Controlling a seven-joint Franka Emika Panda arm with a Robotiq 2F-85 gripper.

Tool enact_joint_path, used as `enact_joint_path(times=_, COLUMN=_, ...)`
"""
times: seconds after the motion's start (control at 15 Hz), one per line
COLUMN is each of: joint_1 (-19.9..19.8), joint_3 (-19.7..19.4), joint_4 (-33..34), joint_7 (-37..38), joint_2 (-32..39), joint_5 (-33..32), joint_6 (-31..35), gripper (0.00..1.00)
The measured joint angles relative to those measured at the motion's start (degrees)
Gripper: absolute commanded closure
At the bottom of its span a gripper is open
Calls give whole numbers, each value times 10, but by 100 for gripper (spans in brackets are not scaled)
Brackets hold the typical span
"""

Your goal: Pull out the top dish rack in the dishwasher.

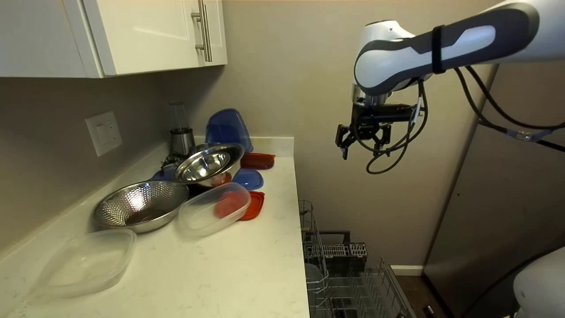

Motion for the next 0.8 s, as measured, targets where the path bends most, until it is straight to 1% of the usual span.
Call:
enact_joint_path(times=0.33, joint_1=0, joint_3=-30, joint_4=-39, joint_7=25, joint_2=87, joint_5=7, joint_6=123, gripper=0)
enact_joint_path(times=0.53, joint_1=3, joint_3=-40, joint_4=-43, joint_7=40, joint_2=147, joint_5=13, joint_6=196, gripper=0)
enact_joint_path(times=0.8, joint_1=23, joint_3=-50, joint_4=-40, joint_7=63, joint_2=228, joint_5=14, joint_6=288, gripper=0)
